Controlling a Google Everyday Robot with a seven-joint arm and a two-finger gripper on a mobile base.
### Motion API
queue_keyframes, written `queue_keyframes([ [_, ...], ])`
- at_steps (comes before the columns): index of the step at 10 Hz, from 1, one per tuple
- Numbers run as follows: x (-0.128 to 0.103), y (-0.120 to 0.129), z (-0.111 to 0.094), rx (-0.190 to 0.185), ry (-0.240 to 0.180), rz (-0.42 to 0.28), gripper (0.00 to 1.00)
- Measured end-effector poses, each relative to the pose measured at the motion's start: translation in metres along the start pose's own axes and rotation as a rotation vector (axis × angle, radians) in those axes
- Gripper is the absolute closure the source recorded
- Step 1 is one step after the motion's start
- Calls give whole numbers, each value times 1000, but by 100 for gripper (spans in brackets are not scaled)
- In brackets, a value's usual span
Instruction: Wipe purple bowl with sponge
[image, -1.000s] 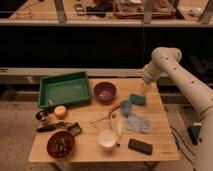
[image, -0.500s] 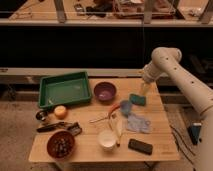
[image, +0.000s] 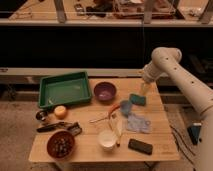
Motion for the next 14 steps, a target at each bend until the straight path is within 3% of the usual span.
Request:
queue_keyframes([
  [4, 0, 0, 0, 0, 0, 0, 20],
  [6, 4, -3, -4, -29, 25, 0, 20],
  [8, 3, 4, 1, -148, 186, 12, 20],
  [10, 16, 31, 8, -219, 313, 39, 20],
  [12, 33, 62, 4, -273, 346, 84, 20],
  [14, 32, 76, 7, -304, 332, 105, 20],
])
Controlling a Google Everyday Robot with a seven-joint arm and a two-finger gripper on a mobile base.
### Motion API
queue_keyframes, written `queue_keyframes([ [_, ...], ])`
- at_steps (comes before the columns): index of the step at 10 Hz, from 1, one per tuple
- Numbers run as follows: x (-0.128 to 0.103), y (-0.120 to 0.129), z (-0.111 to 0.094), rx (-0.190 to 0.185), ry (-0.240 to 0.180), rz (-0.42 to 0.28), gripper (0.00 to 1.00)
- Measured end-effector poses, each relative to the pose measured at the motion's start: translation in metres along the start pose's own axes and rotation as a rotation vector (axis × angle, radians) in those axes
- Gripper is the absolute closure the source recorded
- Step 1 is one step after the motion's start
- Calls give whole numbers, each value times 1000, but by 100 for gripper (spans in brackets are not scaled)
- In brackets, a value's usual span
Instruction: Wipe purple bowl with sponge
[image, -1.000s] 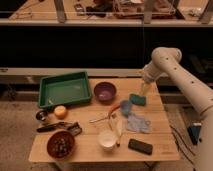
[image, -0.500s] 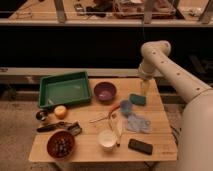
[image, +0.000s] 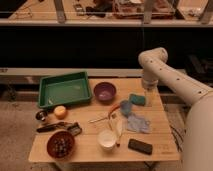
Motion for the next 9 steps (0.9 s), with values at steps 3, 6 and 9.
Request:
queue_keyframes([
  [3, 17, 18, 30, -61, -62, 45, 20],
  [6, 13, 17, 34, -60, -82, 43, 20],
  [9, 15, 17, 34, -59, -82, 44, 20],
])
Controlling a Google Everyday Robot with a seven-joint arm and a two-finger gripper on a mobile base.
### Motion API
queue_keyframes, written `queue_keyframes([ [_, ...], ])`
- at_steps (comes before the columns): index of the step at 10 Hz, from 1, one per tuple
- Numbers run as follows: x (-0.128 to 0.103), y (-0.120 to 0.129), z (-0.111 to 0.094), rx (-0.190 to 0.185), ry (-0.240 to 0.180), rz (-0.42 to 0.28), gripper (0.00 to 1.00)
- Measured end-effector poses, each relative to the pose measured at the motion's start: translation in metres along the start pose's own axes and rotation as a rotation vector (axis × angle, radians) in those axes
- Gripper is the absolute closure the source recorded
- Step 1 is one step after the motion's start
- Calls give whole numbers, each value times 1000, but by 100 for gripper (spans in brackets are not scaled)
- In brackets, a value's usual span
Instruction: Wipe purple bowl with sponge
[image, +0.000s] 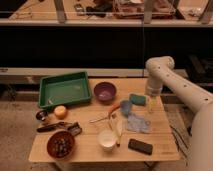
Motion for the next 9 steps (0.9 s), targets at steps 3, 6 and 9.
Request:
queue_keyframes([
  [3, 1, -11, 10, 20, -13, 3, 20],
  [6, 0, -39, 38, 117, -57, -40, 20],
  [9, -4, -41, 44, 119, -100, -82, 20],
])
